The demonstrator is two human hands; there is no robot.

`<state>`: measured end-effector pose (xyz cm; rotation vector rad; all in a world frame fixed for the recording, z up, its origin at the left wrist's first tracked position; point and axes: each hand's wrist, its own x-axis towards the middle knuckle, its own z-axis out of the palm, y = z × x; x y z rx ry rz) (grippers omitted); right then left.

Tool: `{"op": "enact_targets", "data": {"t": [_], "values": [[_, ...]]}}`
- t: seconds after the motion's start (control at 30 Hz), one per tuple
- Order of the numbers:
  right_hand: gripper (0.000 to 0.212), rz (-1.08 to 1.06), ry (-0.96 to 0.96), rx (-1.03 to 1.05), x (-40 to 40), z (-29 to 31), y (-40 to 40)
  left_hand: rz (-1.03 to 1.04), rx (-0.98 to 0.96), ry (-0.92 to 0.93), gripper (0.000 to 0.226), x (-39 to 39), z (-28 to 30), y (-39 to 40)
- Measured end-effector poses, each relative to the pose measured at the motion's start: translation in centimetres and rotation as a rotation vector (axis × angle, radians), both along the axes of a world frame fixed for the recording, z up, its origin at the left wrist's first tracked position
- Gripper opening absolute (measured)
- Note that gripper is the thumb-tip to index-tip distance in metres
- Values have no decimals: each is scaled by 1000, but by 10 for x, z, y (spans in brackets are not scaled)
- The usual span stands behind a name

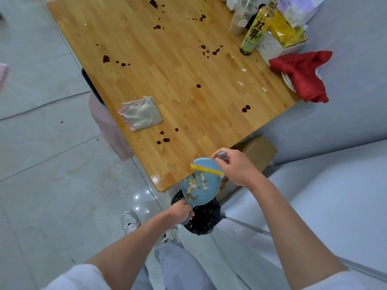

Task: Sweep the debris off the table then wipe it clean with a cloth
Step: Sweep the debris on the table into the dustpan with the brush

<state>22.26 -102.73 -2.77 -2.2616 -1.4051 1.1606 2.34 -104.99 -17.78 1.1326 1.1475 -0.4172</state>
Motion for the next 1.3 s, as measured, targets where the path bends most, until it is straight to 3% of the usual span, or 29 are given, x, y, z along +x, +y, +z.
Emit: {"op": "enact_targets", "data": {"t": [0.27,0.37,0.5,0.7,1.1,1.3], "values": [[17,-187,29,13,21,-4,-10,-41,-12,2,23,8,2,-1],[15,-226,22,73,22,-3,-9,40,-43,3,21,12,3,-1],[14,-162,43,152,6,-4,6,99,-72,4,21,10,1,-1],[16,55,23,54,-20,-7,19,32,-87,-28,18,-2,-2,1],[15,-7,1,-54,-12,-2,-2,-5,-81,-21,19,-10,2,3],[15,-272,20,67,5,1,-10,-179,-106,-39,20,-11,13,1]]}}
